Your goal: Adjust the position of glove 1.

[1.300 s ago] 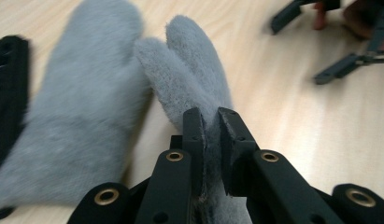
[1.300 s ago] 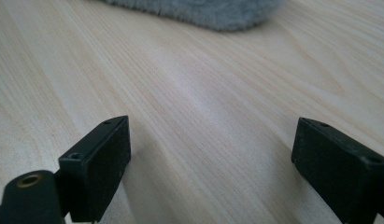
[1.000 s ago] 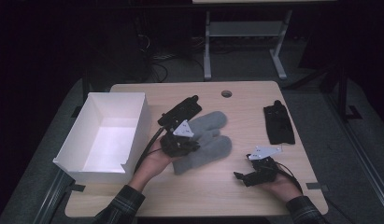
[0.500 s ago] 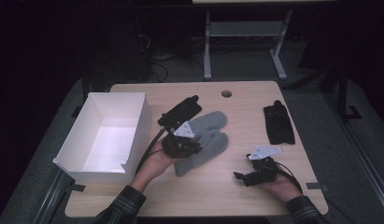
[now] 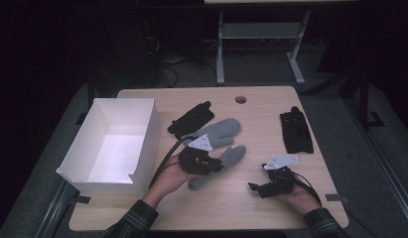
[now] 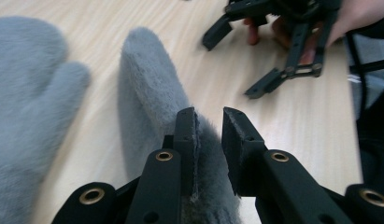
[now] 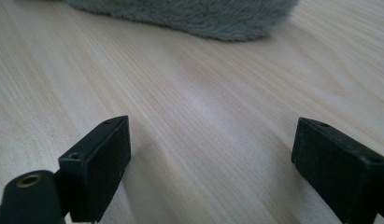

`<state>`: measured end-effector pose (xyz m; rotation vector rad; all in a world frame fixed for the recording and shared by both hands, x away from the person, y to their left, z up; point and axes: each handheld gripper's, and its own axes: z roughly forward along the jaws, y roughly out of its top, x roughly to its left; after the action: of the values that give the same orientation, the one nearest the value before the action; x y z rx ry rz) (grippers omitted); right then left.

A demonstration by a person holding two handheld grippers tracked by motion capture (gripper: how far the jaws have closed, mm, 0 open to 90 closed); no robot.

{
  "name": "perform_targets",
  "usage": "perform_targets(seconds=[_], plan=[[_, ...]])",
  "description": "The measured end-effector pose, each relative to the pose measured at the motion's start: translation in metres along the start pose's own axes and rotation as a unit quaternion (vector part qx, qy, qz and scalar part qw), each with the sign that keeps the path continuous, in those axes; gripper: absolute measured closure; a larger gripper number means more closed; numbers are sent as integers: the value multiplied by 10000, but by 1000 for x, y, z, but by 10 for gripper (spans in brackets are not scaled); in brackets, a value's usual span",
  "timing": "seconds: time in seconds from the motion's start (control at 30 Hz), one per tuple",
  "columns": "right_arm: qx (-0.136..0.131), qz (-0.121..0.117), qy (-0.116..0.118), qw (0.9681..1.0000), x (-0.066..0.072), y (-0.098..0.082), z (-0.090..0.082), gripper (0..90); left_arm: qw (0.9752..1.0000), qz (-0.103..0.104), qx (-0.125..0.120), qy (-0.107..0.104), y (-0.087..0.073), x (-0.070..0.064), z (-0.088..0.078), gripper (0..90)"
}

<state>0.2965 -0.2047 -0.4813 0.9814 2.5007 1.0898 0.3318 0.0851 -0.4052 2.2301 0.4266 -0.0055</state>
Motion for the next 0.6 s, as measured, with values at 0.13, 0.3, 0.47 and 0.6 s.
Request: perform_targets(seconds=[0.13, 0.3, 0.47, 0.6], plan=[[-1, -3, -1, 10000, 0, 0, 0, 117, 9999, 44, 100, -134, -2, -6, 9, 751], [0, -5, 3, 10000, 0, 0, 0, 117, 9991, 77, 390, -136, -8, -9, 23, 752], [-2, -8, 1, 10000, 0, 0, 0, 117, 9992, -78, 326, -194, -10, -16, 21, 764], [-1, -8, 1, 10000, 0, 0, 0, 117, 9986, -153, 453, -221, -23, -30, 22, 772]])
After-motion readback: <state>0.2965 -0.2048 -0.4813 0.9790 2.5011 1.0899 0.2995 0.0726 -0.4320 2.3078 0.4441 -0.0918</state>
